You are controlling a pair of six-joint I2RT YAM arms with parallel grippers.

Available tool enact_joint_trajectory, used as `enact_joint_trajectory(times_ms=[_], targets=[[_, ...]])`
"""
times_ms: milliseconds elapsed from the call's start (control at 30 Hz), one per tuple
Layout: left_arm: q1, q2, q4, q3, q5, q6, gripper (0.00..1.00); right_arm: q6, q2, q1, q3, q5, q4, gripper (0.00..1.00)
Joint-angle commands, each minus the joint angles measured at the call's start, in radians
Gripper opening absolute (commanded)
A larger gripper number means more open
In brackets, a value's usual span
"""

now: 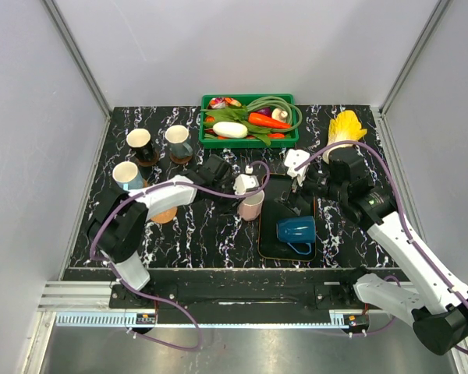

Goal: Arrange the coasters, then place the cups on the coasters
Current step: Pick up the cup at the center of the board.

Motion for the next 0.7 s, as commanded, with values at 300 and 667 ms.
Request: enact_joint_trajectory(times_ms=[300, 667], targets=[[0.045, -0.336, 0.097, -0.124, -0.245, -0.045, 0.00, 0.009, -0.036, -0.011, -0.018, 0.059, 0.035, 1.00], [0.303, -0.629, 0.144, -0.337, -0.301, -0.092, 0.00, 0.031, -0.069, -0.011, -0.094, 0.055, 0.081, 1.00]])
